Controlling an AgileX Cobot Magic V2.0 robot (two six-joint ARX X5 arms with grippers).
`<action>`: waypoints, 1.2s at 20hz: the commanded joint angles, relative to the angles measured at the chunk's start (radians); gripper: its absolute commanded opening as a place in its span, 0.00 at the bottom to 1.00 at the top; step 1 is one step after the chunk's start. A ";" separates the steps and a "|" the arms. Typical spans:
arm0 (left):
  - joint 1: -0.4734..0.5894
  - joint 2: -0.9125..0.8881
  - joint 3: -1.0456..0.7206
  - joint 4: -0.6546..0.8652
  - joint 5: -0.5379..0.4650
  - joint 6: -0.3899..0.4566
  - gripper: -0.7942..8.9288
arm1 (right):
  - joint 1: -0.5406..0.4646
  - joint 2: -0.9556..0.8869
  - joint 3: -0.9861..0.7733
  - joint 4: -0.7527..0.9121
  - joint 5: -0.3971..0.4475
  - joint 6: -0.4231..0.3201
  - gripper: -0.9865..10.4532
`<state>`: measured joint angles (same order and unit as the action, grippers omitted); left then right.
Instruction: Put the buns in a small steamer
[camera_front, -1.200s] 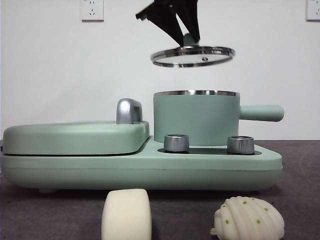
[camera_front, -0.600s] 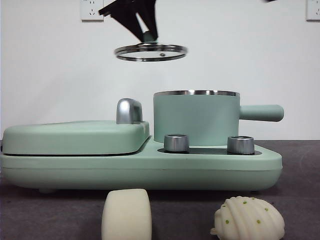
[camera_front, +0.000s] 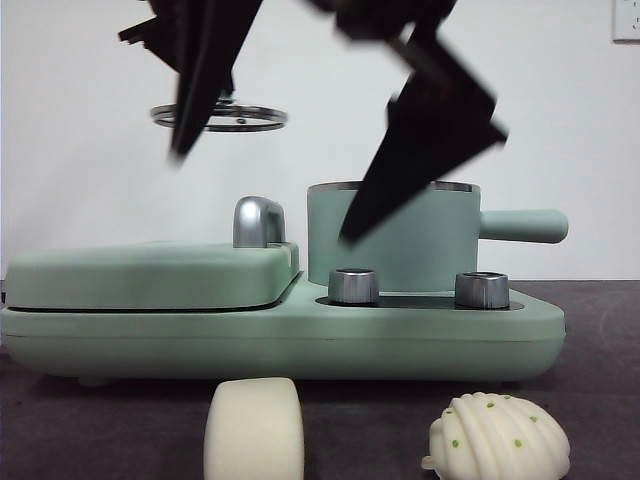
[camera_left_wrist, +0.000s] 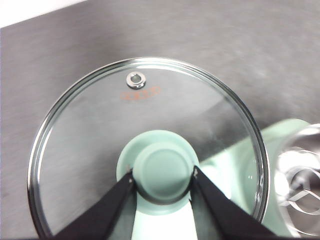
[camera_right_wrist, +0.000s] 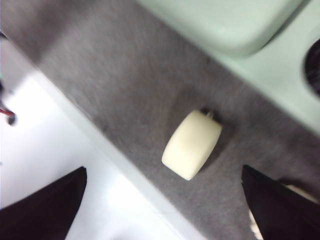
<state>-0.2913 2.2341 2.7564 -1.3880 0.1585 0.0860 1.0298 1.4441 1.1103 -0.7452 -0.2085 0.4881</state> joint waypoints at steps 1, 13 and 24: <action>0.017 0.016 0.047 0.017 0.001 -0.001 0.14 | 0.038 0.084 0.021 0.015 0.014 0.029 0.51; 0.037 0.016 0.047 0.020 0.002 0.000 0.14 | 0.079 0.301 0.021 0.089 0.108 0.024 0.25; 0.043 0.016 0.047 0.019 0.002 0.000 0.14 | -0.143 0.306 0.521 -0.400 0.101 -0.158 0.21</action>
<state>-0.2470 2.2341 2.7567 -1.3884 0.1558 0.0860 0.8799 1.7306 1.6001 -1.1488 -0.1085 0.3759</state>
